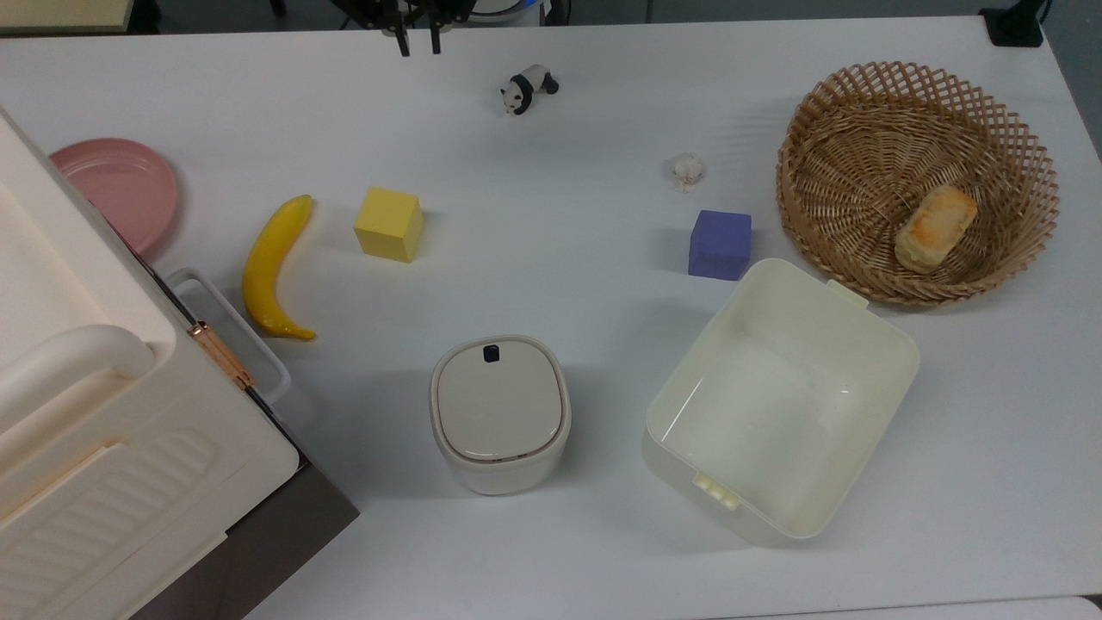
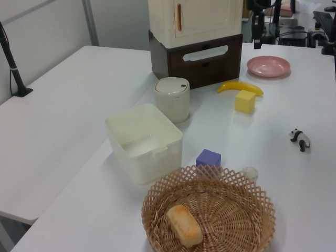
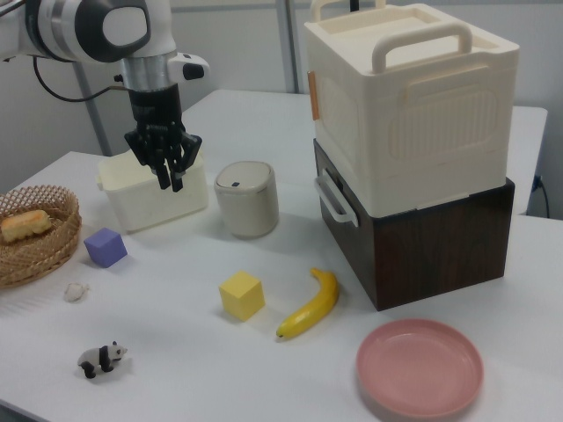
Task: Open the trash can
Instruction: 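Move the gripper over the small white trash can lid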
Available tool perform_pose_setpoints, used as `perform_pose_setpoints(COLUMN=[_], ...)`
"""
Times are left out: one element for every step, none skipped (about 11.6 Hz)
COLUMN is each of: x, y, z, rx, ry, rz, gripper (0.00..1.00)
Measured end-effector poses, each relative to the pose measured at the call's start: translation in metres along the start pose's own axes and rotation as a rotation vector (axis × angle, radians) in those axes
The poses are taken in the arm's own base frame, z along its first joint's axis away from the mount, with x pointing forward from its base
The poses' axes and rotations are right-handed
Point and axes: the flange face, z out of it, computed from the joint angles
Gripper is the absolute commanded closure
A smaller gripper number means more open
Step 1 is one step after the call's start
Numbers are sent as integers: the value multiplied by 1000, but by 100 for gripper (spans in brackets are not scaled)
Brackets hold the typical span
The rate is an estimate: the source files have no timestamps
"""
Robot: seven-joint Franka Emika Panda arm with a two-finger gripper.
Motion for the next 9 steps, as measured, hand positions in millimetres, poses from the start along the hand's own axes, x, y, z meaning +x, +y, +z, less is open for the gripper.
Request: perform_pose_setpoints(x=[0, 0, 3, 8, 22, 38, 55, 70, 81], y=[0, 0, -2, -5, -12, -17, -23, -26, -27], z=[0, 1, 5, 8, 13, 18, 23, 27, 29], rx=[0, 0, 1, -1, -9, -15, -24, -33, -39], ry=[0, -2, -9, 3, 51, 106, 181, 252, 306], rz=[0, -1, -9, -16, -30, -42, -53, -60, -61], gripper=[91, 91, 91, 91, 91, 90, 90, 90, 90])
